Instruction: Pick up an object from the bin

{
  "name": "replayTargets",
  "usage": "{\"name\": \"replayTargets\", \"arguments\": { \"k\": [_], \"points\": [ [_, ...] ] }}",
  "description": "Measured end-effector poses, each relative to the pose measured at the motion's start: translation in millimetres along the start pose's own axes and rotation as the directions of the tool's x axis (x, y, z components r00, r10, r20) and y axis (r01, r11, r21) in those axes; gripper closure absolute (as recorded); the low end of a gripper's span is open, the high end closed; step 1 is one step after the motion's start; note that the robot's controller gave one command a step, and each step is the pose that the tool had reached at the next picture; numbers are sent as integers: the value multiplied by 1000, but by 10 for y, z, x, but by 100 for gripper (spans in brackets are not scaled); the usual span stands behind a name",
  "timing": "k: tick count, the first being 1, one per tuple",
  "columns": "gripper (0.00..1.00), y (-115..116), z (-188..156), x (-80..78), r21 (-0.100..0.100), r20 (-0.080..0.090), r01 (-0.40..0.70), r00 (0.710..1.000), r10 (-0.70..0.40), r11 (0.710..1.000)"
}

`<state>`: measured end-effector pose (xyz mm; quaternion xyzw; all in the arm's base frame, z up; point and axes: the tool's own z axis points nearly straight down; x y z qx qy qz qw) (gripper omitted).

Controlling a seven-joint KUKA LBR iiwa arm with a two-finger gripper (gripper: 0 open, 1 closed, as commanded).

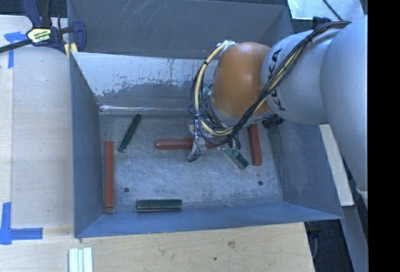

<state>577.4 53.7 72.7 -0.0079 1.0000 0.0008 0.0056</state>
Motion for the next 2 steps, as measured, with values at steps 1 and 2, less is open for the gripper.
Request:
{"name": "replayTargets", "arguments": {
  "k": [1, 2],
  "points": [
    [100, -174, -1134, 259, 2, -1, -55, 998, 55, 998],
    [100, 78, -1891, 345, 0, 0, -28, 1000, 28, 1000]
  ]
}}
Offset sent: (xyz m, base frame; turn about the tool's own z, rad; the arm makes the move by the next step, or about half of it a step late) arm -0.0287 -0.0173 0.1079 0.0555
